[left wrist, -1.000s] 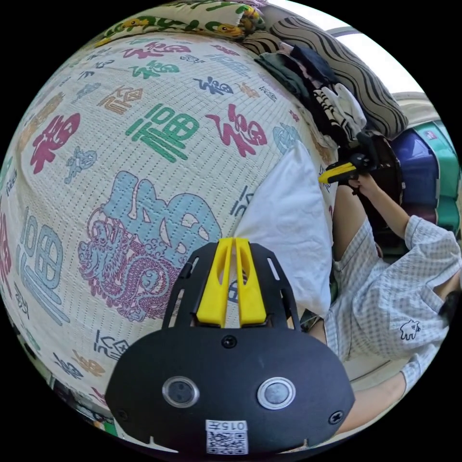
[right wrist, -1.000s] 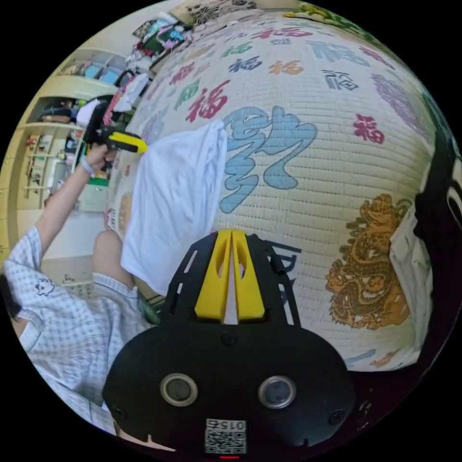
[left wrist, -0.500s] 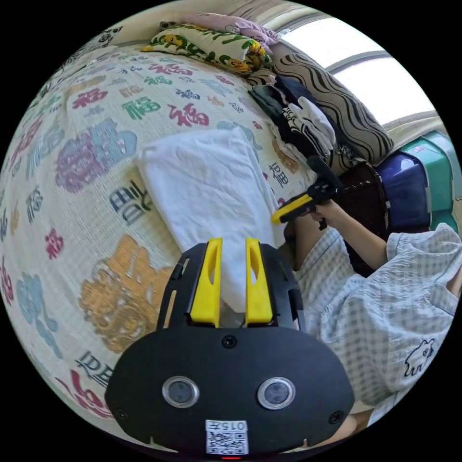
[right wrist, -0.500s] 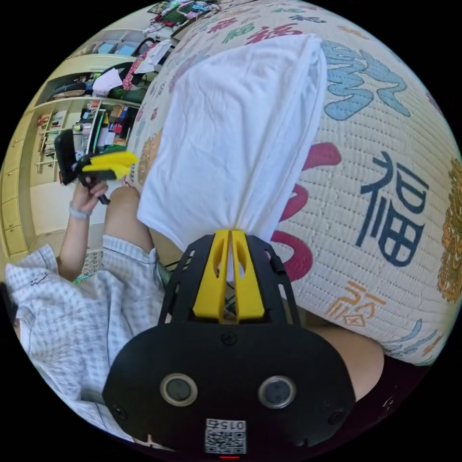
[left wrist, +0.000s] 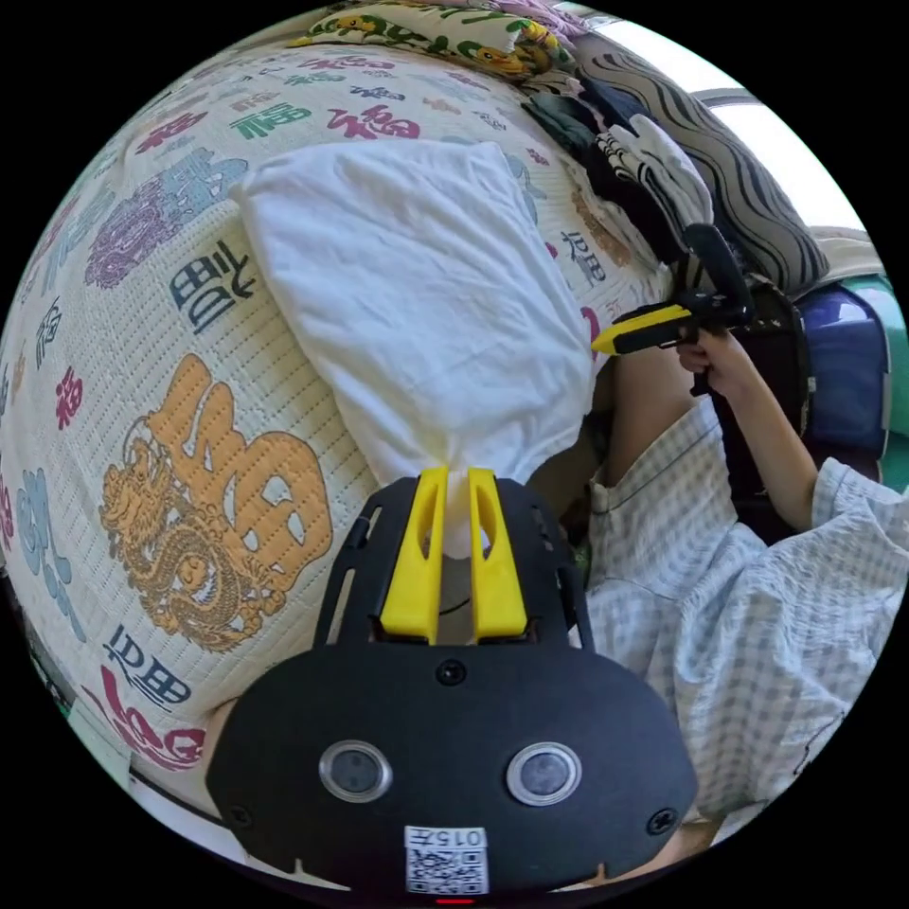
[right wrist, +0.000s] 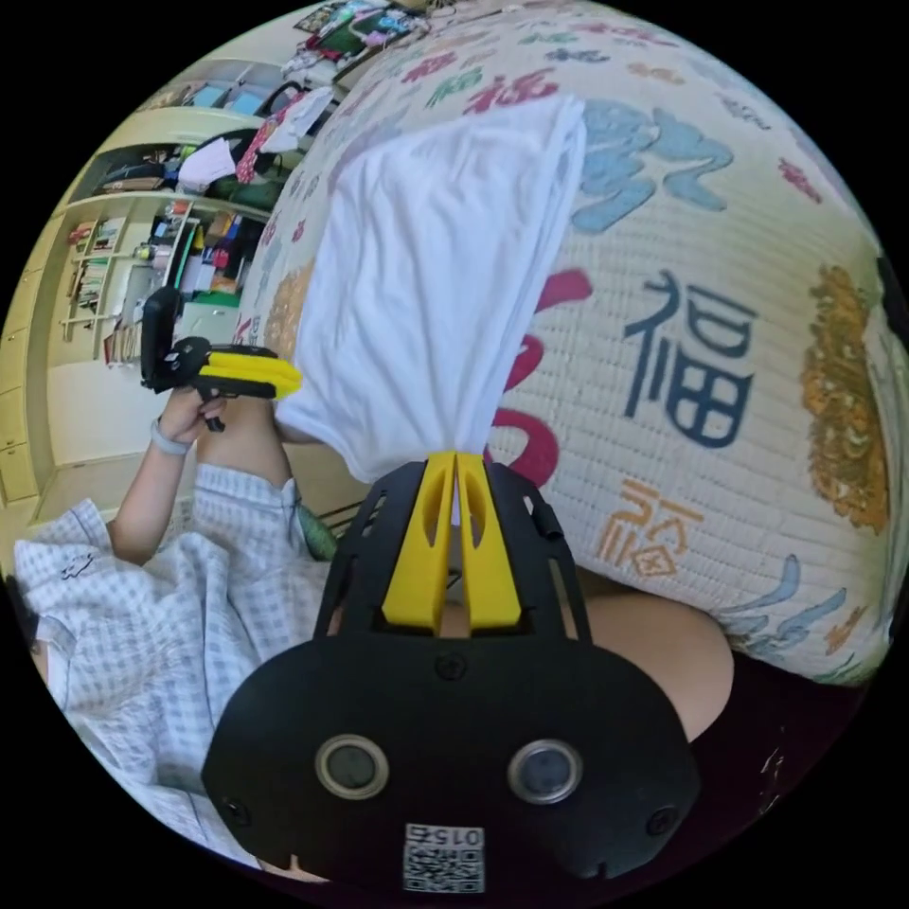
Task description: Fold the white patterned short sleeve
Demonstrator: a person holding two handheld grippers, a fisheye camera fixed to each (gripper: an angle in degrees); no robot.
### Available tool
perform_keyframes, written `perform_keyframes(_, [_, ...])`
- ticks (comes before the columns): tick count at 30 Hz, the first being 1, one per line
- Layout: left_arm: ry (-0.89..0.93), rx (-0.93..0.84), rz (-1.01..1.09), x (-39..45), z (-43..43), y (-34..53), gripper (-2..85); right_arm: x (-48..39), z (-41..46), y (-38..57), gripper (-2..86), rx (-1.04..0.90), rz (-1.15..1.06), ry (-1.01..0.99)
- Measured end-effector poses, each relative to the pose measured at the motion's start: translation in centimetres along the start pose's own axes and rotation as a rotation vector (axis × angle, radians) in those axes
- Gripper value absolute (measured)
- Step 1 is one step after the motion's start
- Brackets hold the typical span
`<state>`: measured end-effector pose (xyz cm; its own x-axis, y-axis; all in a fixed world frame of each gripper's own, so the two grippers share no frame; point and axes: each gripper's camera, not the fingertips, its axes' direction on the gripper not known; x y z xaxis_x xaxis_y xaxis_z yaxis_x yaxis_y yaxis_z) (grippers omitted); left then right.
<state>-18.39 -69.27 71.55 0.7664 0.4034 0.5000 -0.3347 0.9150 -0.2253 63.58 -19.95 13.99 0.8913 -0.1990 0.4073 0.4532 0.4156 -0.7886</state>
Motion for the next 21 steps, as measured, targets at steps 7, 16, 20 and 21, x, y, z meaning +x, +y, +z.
perform_keyframes(7, [0.1,0.302,-0.118,-7.4,-12.6,-1.5,9.7,3.7,-8.7,-2.0,9.5,0.358,0.05,-0.136])
perform_keyframes(16, [0.21,0.311,-0.278,-16.0,-16.0,-8.9,10.7,9.5,-10.9,-10.8,12.0,0.375,0.197,-0.264])
perform_keyframes(20, [0.366,0.287,-0.311,-18.0,-15.1,-10.0,9.4,10.6,-9.5,-12.7,9.8,0.321,0.215,-0.328])
perform_keyframes(21, [0.377,0.285,-0.303,-18.0,-15.1,-10.0,8.9,10.6,-9.4,-12.9,9.2,0.315,0.21,-0.323])
